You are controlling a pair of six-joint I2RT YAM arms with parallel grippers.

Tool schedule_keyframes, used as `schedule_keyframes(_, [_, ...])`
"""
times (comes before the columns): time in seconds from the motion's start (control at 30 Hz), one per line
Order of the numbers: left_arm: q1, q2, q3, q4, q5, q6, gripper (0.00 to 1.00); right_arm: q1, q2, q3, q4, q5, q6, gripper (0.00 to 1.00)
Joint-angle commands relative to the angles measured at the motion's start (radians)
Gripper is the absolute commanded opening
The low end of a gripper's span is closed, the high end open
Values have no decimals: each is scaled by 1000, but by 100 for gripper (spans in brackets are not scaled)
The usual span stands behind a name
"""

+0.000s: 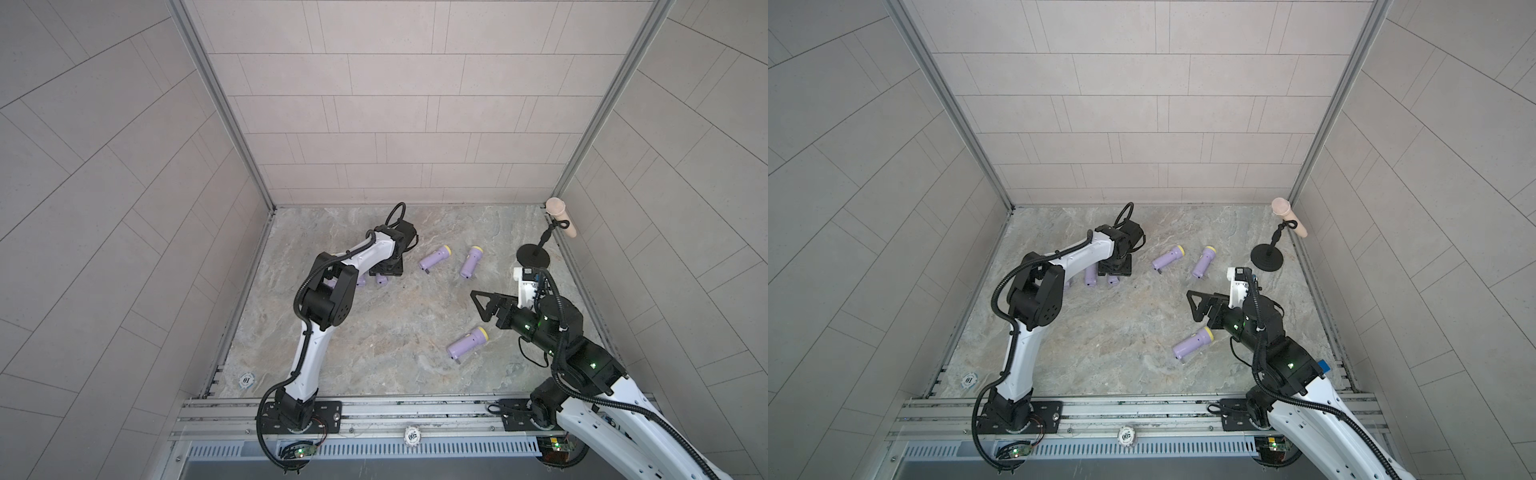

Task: Close the plug at the bottom of the flashlight
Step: Place the flashlight at the center of the board, then pick up the flashlight from the center of the board.

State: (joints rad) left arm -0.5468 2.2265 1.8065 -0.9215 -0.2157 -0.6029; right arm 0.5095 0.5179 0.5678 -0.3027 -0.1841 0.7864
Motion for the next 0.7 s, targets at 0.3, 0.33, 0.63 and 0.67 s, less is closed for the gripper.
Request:
schedule_keyframes(0.3, [-50, -129, 40, -48, -86, 20, 68, 0, -14, 2, 4, -6, 6, 100])
schedule_keyframes(0.33, [-57, -136, 47, -49, -89, 26, 69, -1, -16, 3, 4, -2, 4, 100])
schedule_keyframes(0.63, [-93, -172, 51, -10, -37, 72, 71, 0, -49, 1, -14, 36, -16, 100])
schedule_keyframes(0.67, [-94, -173, 51, -10, -35, 71, 71, 0, -50, 0, -16, 40, -17, 100])
